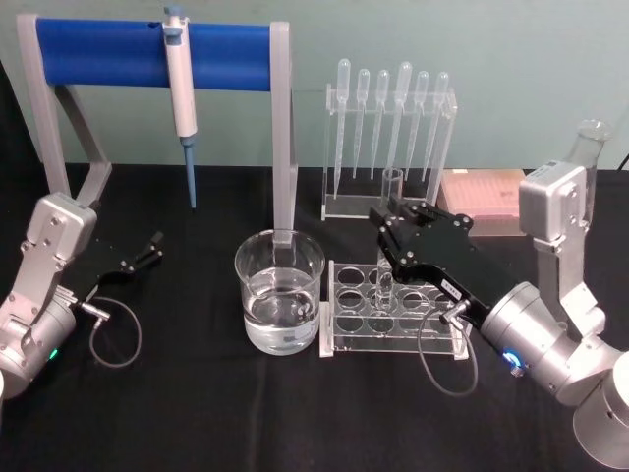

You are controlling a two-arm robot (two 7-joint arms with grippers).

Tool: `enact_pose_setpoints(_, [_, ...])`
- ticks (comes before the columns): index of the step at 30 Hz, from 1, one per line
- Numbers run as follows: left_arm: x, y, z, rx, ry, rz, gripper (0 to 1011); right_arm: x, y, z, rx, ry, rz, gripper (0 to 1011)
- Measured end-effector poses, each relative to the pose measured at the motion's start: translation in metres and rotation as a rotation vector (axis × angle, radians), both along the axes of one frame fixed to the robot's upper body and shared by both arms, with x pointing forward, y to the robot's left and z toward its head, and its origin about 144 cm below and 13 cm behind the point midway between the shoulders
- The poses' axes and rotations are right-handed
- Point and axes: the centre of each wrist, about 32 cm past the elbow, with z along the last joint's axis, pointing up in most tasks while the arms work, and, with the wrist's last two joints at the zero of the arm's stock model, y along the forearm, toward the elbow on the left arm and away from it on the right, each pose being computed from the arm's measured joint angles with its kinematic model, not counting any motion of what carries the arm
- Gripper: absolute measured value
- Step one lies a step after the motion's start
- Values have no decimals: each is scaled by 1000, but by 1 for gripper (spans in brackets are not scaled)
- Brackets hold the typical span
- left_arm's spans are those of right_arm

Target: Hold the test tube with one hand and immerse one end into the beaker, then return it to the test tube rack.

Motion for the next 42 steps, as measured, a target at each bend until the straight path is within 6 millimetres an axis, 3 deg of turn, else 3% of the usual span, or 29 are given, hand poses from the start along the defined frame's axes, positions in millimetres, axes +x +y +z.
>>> enact_pose_setpoints(16, [0,0,0,0,0,0,1000,12,8,-22,-46,57,4,226])
enact_pose_setpoints(25, [0,0,0,0,0,0,1000,12,13,-21,-92,65,16,228])
enact_pose_setpoints(36, [0,0,0,0,0,0,1000,3,10,-17,-118,76,-5,539])
enact_pose_setpoints(42, [0,0,0,0,0,0,1000,-16,-2,-16,-117,79,-49,738])
